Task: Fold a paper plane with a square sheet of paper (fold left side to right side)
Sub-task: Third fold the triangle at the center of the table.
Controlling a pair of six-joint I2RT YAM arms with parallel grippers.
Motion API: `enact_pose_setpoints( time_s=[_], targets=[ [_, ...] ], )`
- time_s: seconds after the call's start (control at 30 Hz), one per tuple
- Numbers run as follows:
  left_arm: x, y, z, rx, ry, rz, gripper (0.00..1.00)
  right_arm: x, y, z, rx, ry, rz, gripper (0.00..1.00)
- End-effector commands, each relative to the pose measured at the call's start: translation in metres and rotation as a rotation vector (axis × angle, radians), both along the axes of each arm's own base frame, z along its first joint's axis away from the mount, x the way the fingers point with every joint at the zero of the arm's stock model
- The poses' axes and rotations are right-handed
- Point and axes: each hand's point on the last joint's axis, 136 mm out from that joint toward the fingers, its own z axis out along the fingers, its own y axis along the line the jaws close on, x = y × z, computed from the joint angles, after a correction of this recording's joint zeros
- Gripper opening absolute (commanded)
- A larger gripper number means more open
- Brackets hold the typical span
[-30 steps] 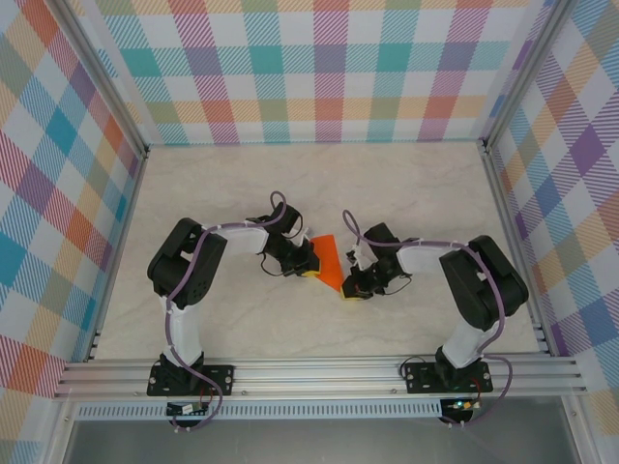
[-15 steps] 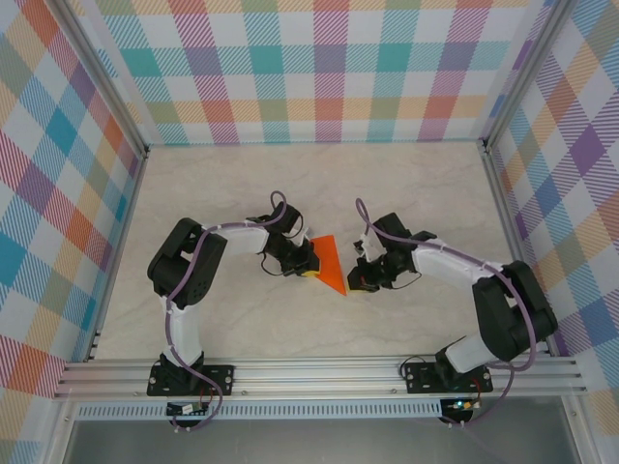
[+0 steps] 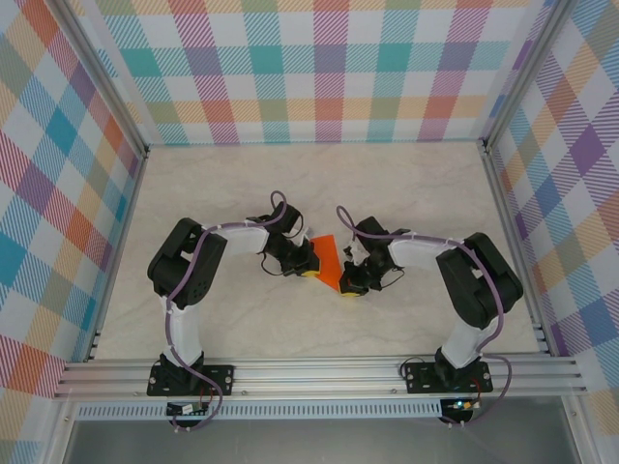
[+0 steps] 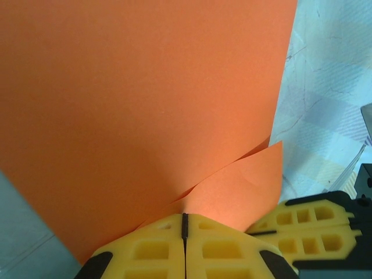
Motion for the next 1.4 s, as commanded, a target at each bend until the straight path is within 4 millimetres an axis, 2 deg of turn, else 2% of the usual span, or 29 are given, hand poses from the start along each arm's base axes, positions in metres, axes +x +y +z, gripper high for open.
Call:
enact_pose_setpoints(
  time_s=[0.0, 0.17, 0.33, 0.43, 0.53, 0.67, 0.87, 1.13, 1.37],
  targets=[
    [-0.006, 0.015, -0.009, 0.103, 0.007, 0.004, 0.06, 0.0, -0.011, -0.012, -0.087, 0.02, -0.044, 0.0],
    [-0.002, 0.015, 0.001, 0.099, -0.022, 0.002, 0.09, -0.01, -0.02, -0.03, -0.138, 0.091, -0.087, 0.0],
    [0.004, 0.009, 0.029, 0.045, -0.09, 0.007, 0.19, -0.021, -0.027, -0.043, -0.173, 0.139, -0.084, 0.0],
    [-0.002, -0.003, 0.051, -0.032, -0.106, -0.023, 0.16, -0.023, -0.029, -0.043, -0.181, 0.141, -0.078, 0.0],
    [-0.015, -0.015, 0.059, -0.06, -0.105, -0.07, 0.11, -0.022, -0.031, -0.043, -0.192, 0.136, -0.074, 0.0],
    [-0.033, -0.028, 0.057, -0.061, -0.087, -0.114, 0.09, -0.021, -0.031, -0.043, -0.196, 0.128, -0.075, 0.0],
    [-0.045, -0.044, 0.048, -0.066, -0.069, -0.142, 0.08, -0.022, -0.031, -0.044, -0.197, 0.132, -0.077, 0.0],
    [-0.046, -0.055, 0.023, -0.023, -0.03, -0.149, 0.07, -0.021, -0.032, -0.043, -0.201, 0.127, -0.076, 0.0],
    [-0.047, -0.057, 0.011, -0.008, -0.021, -0.14, 0.07, -0.021, -0.033, -0.044, -0.207, 0.127, -0.073, 0.0]
  ],
)
